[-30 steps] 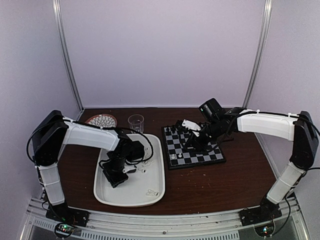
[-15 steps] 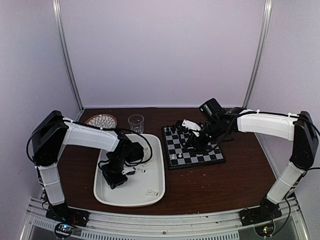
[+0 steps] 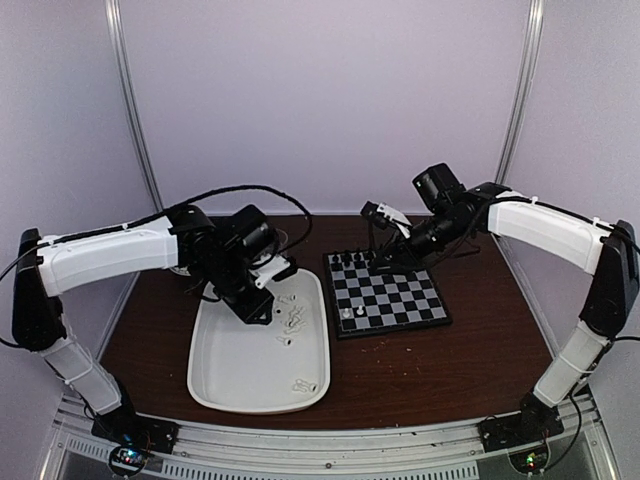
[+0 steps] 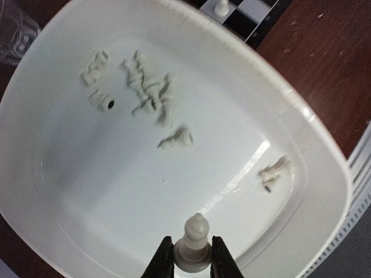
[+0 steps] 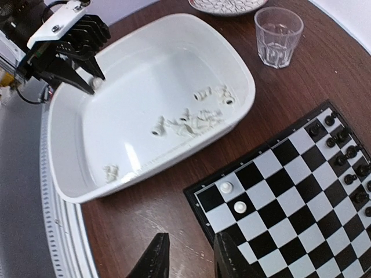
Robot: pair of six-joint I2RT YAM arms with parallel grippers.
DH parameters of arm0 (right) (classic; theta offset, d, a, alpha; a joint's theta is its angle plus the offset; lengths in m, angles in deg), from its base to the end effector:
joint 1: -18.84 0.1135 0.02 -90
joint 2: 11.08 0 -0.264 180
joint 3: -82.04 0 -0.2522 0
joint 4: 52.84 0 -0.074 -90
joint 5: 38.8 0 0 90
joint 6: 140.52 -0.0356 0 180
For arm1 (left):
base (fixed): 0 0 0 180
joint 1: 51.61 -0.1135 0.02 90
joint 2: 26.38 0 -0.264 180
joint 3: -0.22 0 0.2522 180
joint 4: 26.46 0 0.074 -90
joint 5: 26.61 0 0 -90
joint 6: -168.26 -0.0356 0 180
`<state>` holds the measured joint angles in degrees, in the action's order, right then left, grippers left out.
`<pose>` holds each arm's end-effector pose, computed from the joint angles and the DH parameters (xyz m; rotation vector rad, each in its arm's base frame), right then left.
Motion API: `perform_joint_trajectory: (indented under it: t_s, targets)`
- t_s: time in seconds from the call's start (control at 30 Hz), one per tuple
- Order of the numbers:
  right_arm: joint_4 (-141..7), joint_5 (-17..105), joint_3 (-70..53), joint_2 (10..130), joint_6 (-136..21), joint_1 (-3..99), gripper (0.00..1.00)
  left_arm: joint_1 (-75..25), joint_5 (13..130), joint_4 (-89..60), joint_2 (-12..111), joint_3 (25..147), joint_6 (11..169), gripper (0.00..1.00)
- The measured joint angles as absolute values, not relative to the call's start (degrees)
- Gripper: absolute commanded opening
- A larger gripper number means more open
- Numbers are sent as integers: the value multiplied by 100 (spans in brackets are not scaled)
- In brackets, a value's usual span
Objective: Set up the chess pieces on the board
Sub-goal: Pass from the left arm to the right
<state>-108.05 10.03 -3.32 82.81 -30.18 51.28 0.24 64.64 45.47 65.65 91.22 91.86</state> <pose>0.2817 0.2068 0.2982 -1.3414 2.0457 0.9891 0.1931 -0.2471 0.2680 0.9519 2.7305 -0.2607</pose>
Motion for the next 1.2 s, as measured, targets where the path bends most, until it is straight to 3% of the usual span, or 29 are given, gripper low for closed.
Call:
perform_joint_trajectory:
  t_s: [0.2, 0.37, 0.9, 1.2]
  targets:
    - [-11172, 232, 27, 8274, -3178, 5242, 43, 46, 7649, 3111, 6318, 9111, 9499, 10]
    - [-11402, -50, 206, 8281, -3213, 5596, 44, 129, 8265, 2119, 6320, 8803, 9899, 11]
    - [-11137, -654, 529, 8952, -3986, 6092, 41, 252, 8921, 781, 6298, 8320, 10452, 12]
    - [-10952, -752, 529, 8952, -4176, 6162, 32, 252, 9004, 617, 6257, 8317, 10480, 12]
